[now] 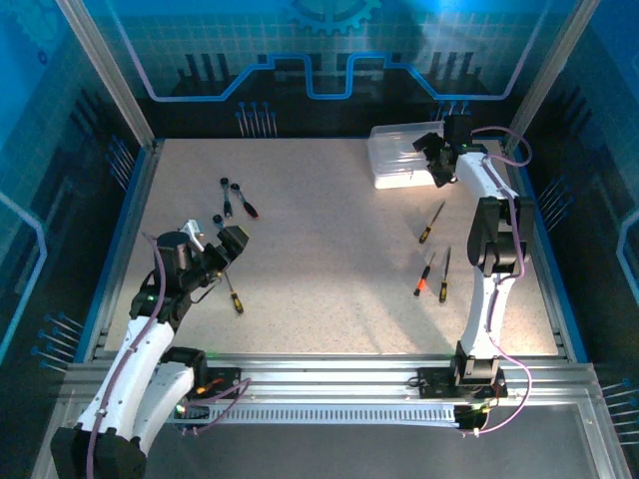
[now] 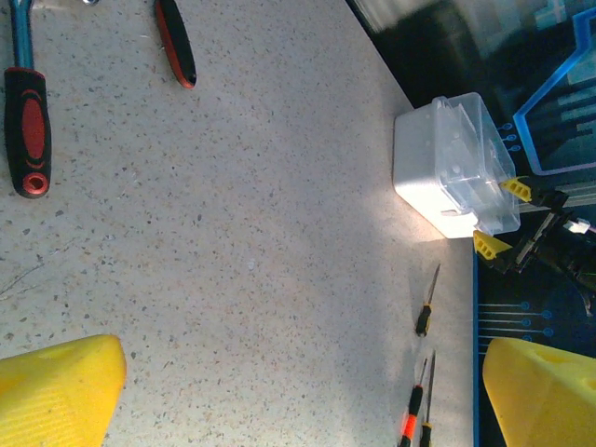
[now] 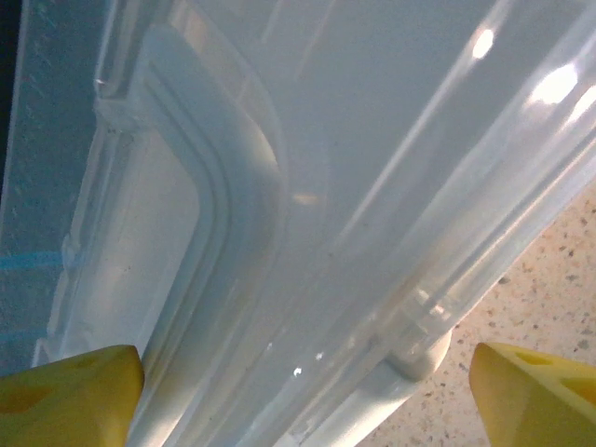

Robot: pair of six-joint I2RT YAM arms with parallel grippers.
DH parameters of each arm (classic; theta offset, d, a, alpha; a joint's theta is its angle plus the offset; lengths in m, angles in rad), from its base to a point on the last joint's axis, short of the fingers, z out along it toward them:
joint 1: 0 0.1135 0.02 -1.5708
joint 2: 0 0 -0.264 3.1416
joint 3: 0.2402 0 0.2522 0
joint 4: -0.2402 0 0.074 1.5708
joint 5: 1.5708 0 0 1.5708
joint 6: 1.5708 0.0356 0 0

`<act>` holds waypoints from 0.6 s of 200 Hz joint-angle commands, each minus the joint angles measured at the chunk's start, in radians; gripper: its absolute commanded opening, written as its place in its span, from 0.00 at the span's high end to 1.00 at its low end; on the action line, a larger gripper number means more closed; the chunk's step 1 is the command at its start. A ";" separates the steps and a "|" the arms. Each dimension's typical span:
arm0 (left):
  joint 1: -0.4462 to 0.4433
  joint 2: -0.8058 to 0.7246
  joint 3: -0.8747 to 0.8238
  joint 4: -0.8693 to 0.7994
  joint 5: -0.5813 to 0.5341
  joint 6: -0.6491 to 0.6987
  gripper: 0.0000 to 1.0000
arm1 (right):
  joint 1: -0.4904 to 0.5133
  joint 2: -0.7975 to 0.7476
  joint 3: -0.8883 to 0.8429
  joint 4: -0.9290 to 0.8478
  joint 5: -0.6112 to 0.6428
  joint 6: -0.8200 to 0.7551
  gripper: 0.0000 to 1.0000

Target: Pack the tool kit

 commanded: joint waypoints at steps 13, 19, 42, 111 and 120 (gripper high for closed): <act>0.004 0.001 0.021 -0.035 -0.008 0.013 0.01 | 0.008 0.025 0.020 -0.070 0.060 0.147 0.06; 0.003 0.001 0.021 -0.038 -0.009 0.011 0.01 | 0.011 0.024 0.008 -0.055 0.058 0.163 0.07; 0.003 -0.001 0.021 -0.046 -0.009 0.019 0.01 | 0.018 0.038 0.016 -0.053 0.062 0.200 0.08; 0.003 -0.001 0.011 -0.040 -0.010 0.033 0.01 | 0.012 0.094 0.072 -0.078 0.042 0.193 0.08; 0.004 0.000 0.010 -0.041 -0.011 0.031 0.01 | 0.007 0.100 0.085 -0.087 0.030 0.192 0.07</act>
